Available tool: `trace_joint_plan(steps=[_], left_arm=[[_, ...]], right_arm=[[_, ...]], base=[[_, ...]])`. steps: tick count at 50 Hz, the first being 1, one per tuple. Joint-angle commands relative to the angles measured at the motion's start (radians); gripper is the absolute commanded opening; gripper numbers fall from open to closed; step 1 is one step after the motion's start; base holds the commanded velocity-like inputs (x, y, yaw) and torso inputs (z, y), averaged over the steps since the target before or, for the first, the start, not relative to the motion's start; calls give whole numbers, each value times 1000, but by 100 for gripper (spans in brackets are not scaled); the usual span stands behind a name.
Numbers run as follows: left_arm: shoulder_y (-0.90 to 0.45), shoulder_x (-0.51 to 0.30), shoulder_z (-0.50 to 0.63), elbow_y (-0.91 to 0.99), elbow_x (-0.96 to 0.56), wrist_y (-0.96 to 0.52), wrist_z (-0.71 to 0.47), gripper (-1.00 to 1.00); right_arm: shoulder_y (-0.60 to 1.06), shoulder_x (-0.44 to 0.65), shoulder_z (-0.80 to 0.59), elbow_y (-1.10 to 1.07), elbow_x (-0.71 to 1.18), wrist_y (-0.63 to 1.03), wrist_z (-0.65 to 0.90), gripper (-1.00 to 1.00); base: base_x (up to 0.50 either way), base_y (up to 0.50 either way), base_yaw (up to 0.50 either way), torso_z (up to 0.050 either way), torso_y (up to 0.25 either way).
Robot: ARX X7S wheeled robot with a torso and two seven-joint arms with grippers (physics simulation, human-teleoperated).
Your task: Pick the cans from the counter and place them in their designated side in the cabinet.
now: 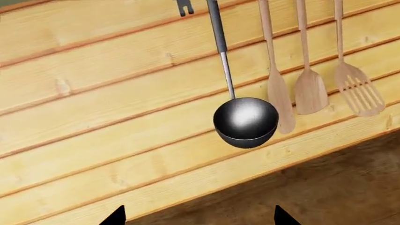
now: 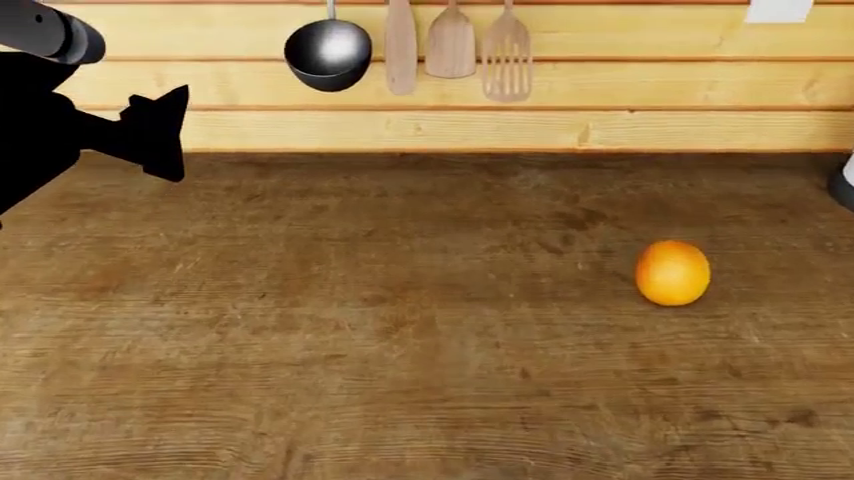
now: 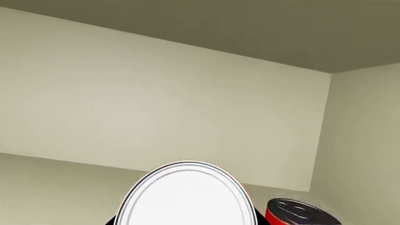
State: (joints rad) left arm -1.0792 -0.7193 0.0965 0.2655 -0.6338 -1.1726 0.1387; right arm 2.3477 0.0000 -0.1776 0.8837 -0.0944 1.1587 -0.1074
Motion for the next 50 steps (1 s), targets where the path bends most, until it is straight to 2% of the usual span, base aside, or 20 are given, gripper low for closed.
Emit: trace_joint_plan(steps=[1,9,13,14,30,50], left_arm=[[5,-2,-5,6,-8,-5,-4,100],[13,-1,-2,-1,-4,8,-4,100],[18,-6,-11,9,-11,4,-6,100],[19,-6,-11,10,-12,3,-6,100],[16,-5,-5,-1,-9,19,-3,100],[22,-11,-14,8,-20,16,-7,100]], right_arm=[[8,0,-11,2,-3,-12,-3,-100],[8,0,-8,33,7,-25,4,-100],[8,0,11,65,-13,55,7,-100],[8,0,13,66,-20,64,1,100],[8,0,-6,46,-46,93,-43,100],[8,0,-33,78,57,-3,38,100]], base=[[340,1,0,0,0],[297,1,0,0,1],[0,0,0,0,3],[0,0,0,0,0],[0,0,0,0,0],[-39,0,0,0,1]])
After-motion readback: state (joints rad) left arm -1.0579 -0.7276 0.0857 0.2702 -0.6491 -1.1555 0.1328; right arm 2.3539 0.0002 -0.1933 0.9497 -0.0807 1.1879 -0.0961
